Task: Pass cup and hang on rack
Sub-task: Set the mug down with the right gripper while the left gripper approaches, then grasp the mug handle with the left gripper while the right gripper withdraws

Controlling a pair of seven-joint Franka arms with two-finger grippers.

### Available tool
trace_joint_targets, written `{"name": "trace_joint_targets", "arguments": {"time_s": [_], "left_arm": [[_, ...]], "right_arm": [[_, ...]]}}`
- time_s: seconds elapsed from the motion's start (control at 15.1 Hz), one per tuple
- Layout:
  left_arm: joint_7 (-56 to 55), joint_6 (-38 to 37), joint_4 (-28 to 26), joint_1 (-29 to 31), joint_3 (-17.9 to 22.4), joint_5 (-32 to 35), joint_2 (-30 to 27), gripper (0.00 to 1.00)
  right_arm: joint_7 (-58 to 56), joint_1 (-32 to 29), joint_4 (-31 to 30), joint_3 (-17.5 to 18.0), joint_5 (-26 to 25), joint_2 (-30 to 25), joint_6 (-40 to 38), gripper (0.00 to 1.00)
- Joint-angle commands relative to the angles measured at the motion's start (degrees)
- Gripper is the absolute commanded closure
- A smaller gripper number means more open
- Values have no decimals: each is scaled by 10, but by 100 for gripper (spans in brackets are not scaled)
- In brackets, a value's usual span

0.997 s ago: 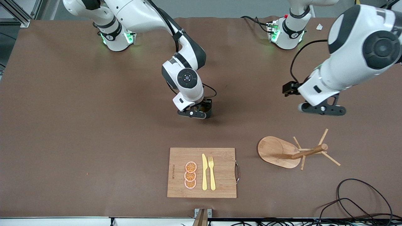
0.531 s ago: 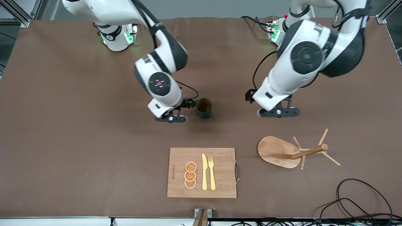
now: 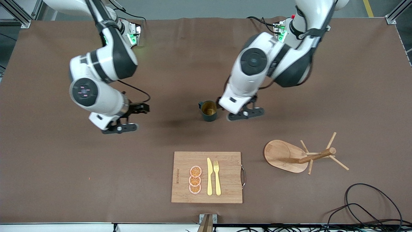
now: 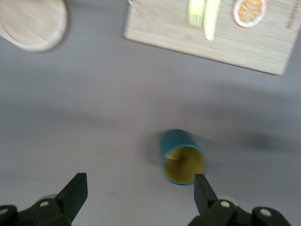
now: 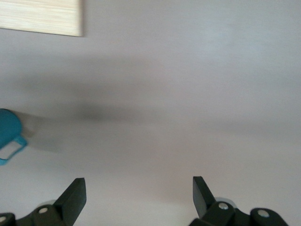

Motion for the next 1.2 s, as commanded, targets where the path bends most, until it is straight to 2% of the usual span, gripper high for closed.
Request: {"name": "trace_joint_targets", "arguments": {"time_s": [0.0,0.13,0.27,0.53,0.73,0.93,1.13], "left_arm": [[-103,18,60,-54,12,3,62,0],[-198,37,86,-94,13,41,101,0],[-286,61,86,-126,13,87,122,0],[-425,66,84,-186,14,182,153,2],[-557,63,82,-226,15,284,188,4],[-651,48,80,-246,16,345,202,13],[-690,12,80,-248,16,387,218,21]], "right_arm": [[-8,-52,-39,11,-30,-58,-20,0],[-9,-99,-38,11,-35,-79,-40,0],[-46,-143,-37,11,-35,-100,-61,0],[-77,-191,-27,11,-36,-128,-93,0],[-102,-213,-1,11,-36,-127,-122,0],[-125,-228,18,11,-37,-124,-125,0],[-125,-232,79,11,-40,-90,-163,0]]}}
